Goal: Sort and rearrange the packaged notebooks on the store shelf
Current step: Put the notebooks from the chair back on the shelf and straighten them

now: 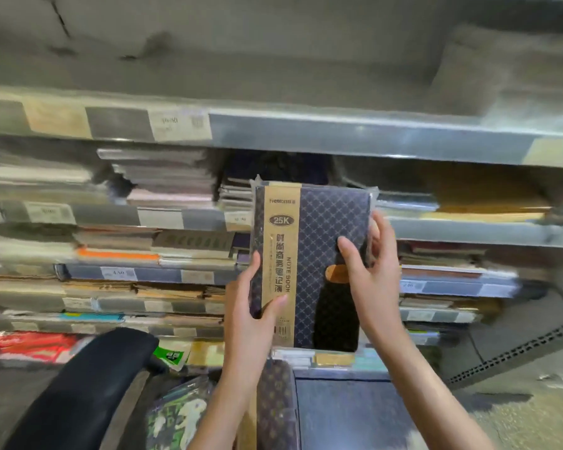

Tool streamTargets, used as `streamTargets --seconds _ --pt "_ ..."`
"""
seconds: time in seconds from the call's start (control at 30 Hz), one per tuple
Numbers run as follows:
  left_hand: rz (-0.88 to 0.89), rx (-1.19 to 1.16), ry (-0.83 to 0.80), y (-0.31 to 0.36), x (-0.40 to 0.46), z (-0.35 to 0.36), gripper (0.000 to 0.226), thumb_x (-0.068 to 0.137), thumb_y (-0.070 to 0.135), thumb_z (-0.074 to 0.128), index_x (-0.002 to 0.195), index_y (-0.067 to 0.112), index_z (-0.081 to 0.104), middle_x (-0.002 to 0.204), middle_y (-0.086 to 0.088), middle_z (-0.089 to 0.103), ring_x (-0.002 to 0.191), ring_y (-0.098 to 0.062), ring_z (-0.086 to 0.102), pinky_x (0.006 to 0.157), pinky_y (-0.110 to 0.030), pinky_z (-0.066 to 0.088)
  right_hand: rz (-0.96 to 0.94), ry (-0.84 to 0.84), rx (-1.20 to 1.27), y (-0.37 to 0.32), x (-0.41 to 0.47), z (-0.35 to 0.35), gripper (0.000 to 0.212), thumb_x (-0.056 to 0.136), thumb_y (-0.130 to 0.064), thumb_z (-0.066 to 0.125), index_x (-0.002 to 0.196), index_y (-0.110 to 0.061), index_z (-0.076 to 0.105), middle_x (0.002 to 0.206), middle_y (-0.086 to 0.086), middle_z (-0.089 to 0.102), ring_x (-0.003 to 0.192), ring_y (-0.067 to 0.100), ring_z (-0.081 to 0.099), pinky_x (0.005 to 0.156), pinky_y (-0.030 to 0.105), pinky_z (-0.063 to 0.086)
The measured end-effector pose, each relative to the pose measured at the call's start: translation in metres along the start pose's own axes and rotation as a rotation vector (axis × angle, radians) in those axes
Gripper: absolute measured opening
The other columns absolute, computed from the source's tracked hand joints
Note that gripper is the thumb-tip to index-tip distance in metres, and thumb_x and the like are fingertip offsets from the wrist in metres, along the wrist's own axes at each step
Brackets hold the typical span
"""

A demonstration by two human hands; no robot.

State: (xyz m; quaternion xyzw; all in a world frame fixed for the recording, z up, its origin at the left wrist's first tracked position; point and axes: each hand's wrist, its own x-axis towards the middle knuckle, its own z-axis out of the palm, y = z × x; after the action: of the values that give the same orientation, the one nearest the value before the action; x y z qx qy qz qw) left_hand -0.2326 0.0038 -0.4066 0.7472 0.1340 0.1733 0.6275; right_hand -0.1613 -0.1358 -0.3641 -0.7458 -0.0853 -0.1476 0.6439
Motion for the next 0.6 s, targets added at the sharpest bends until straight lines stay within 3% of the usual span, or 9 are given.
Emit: streamTargets --seconds 0.07,0.2,0.33,0.4,0.53,0.6 --pt "0.076 -0.001 0.000 0.034 0.006 0.000 0.073 0.080 0.012 0.068 0.120 0.061 0.031 0.114 0.039 0.038 0.107 0.026 0.036 0.096 -0.013 0.030 -0.061 0.017 0.024 -0.037 0.010 -0.010 0.048 0.090 -0.019 0.057 0.134 -0.027 0.039 0.127 -0.003 0.054 0.116 0.006 0.053 0.099 0.039 0.047" --pt "0.151 0.000 -0.007 0.098 0.019 0.001 0.076 0.079 0.012 0.068 0.116 0.065 0.029 0.111 0.036 0.037 0.108 0.014 0.036 0.096 -0.022 0.026 -0.169 0.049 0.067 -0.095 0.032 -0.027 0.050 0.090 -0.018 0.057 0.134 -0.028 0.037 0.128 -0.003 0.053 0.117 0.010 0.054 0.097 0.042 0.048" --pt "0.288 0.013 0.008 0.142 0.031 0.002 0.074 0.078 0.016 0.070 0.120 0.061 0.029 0.109 0.036 0.037 0.099 0.029 0.035 0.094 -0.007 0.026 -0.262 0.076 0.058 -0.143 0.057 -0.039 0.048 0.089 -0.018 0.058 0.124 -0.045 0.039 0.126 -0.007 0.055 0.115 0.006 0.054 0.095 0.042 0.049" --pt "0.346 0.004 0.030 0.162 0.038 0.002 0.072 0.078 0.018 0.071 0.123 0.058 0.031 0.110 0.031 0.040 0.101 0.031 0.035 0.085 0.001 0.029 -0.307 0.079 0.050 -0.165 0.068 -0.043 0.049 0.089 -0.018 0.059 0.118 -0.051 0.038 0.124 -0.013 0.054 0.113 0.003 0.054 0.095 0.040 0.050" --pt "0.420 0.020 0.047 0.204 0.053 0.000 0.070 0.078 0.024 0.071 0.122 0.060 0.029 0.115 0.029 0.041 0.101 0.031 0.035 0.096 -0.009 0.028 -0.383 0.087 0.035 -0.201 0.094 -0.048 0.048 0.089 -0.021 0.059 0.116 -0.055 0.039 0.121 -0.019 0.054 0.113 0.001 0.054 0.095 0.040 0.050" --pt "0.455 0.030 0.061 0.222 0.062 -0.001 0.070 0.078 0.023 0.071 0.124 0.057 0.030 0.118 0.020 0.044 0.103 0.024 0.039 0.092 -0.002 0.028 -0.415 0.102 0.026 -0.214 0.111 -0.050 0.047 0.089 -0.023 0.059 0.116 -0.055 0.039 0.120 -0.016 0.056 0.111 0.004 0.056 0.093 0.041 0.051"
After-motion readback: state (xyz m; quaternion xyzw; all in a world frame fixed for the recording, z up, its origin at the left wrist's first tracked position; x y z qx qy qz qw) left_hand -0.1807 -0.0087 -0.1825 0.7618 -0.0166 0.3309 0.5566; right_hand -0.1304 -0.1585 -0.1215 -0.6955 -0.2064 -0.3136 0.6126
